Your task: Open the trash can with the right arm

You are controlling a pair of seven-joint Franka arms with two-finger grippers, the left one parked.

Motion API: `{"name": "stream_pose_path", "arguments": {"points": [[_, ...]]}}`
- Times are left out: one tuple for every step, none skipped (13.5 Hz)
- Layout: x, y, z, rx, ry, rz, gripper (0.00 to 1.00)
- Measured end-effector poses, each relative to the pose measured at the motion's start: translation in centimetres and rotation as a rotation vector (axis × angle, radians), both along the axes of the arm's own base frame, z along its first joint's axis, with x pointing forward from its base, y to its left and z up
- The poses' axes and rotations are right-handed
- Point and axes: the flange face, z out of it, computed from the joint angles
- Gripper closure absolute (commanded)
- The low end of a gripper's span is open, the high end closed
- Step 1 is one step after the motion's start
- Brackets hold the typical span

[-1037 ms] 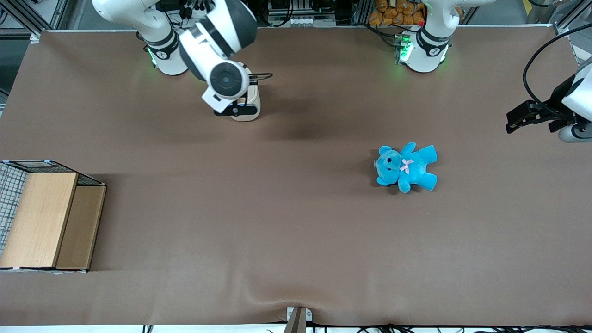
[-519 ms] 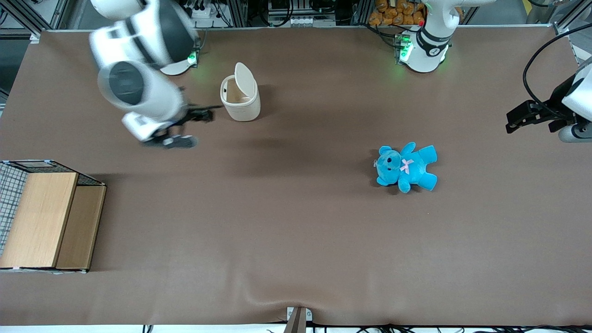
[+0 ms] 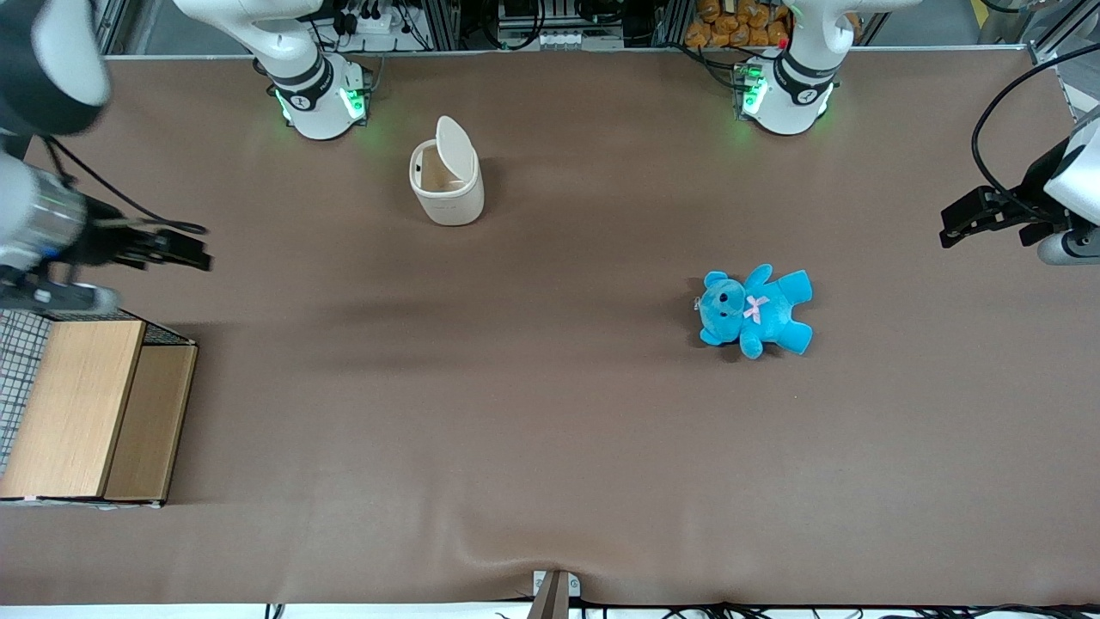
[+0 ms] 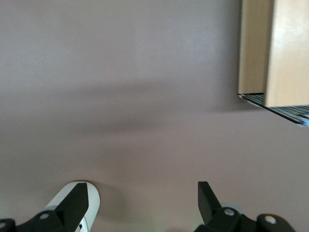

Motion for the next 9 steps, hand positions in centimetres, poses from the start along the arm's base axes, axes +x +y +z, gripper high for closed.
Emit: {"name": "stream_pose_path", "arguments": {"points": [[-1.1,-0.6,1.9,-0.008,-0.008,-0.005,0.0],[-2.5,-0.9,3.9,-0.021,-0.02,-0.006,0.0],[-3.9,-0.9,5.8,-0.03,-0.032,-0.004,0.0],[-4.9,-0.9,7.3,-0.037,-0.049,-0.002,0.0],[-5.5,-0.9,8.8,-0.041,-0.073,-0.004,0.0],[-5.8,-1.1,9.9,-0.045,-0.09,-0.007,0.0],[-6.1,-1.4,10.6,-0.054,-0.09,-0.011,0.0],[-6.3,-1.6,10.8,-0.068,-0.084,-0.015,0.0],[-6.3,-1.8,10.8,-0.078,-0.08,-0.017,0.0]]}}
